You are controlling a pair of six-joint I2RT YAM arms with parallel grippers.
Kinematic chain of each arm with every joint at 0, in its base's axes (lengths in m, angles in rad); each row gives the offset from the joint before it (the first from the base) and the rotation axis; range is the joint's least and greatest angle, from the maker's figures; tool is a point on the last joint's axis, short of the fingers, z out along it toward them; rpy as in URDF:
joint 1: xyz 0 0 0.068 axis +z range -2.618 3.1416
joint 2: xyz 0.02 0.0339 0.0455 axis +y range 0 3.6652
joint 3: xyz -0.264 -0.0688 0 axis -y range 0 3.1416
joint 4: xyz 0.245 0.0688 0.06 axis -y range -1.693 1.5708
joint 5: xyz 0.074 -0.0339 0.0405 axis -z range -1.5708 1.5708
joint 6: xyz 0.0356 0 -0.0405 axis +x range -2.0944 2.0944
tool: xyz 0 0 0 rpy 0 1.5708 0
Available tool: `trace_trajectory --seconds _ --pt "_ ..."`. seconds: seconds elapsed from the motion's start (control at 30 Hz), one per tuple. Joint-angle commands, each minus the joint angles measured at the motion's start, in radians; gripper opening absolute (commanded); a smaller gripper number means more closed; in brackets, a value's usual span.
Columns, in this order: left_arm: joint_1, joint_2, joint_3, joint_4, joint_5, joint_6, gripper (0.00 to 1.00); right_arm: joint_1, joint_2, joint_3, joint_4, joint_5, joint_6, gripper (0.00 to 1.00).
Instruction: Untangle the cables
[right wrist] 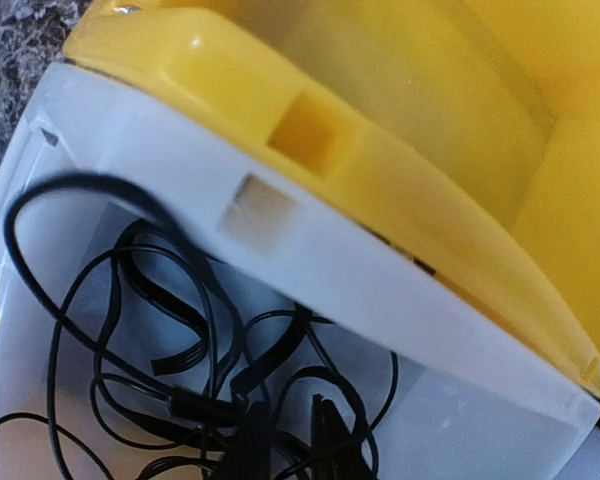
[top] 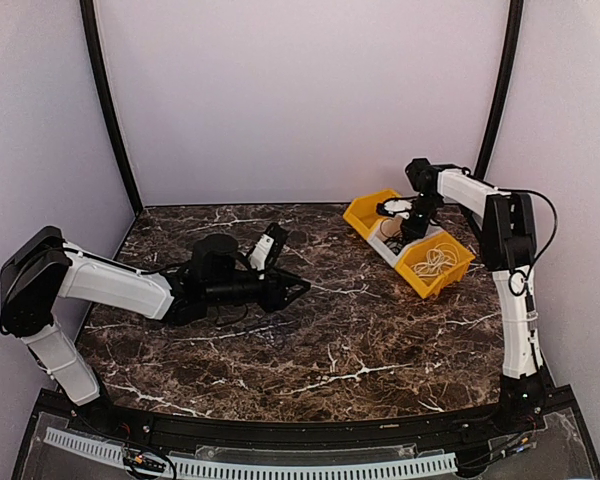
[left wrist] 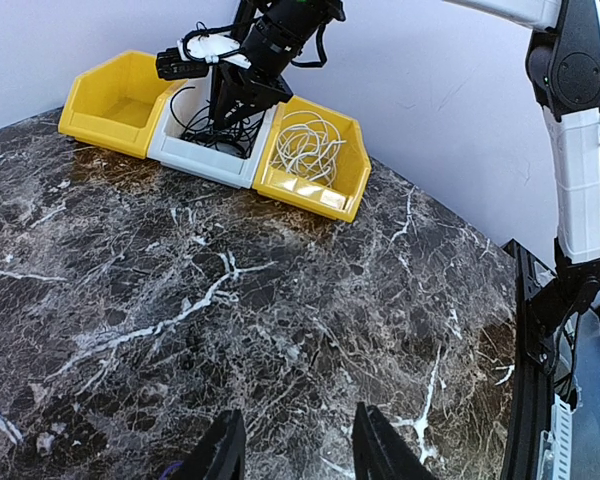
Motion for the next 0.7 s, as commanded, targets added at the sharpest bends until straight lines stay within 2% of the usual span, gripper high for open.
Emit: trace_trajectory --seconds 0.0,0.13,0.23,0.4,0.67 --pt "-0.002 -0.017 -0.02 0.038 0.01 -0.009 0.39 0.014 -0.098 -0.061 -0.095 0.016 -0.014 0.28" --pt "-0.002 -0.005 -0.022 0.053 0.015 -0.015 0.39 0.026 -0.19 -0.07 -0.114 0.015 -0.014 0.41" --pt "-0.002 0.005 -0.022 0.065 0.018 -0.017 0.39 0.037 -0.245 -0.073 -0.121 0.017 -0.017 0.45" --pt "-0.002 0.008 -0.023 0.069 0.02 -0.022 0.4 0.045 -0.28 -0.078 -0.112 0.054 0.005 0.46" --pt "-0.002 -0.016 -0.047 0.061 0.011 -0.025 0.4 -0.001 -0.242 -0.107 0.01 0.131 0.116 0.47"
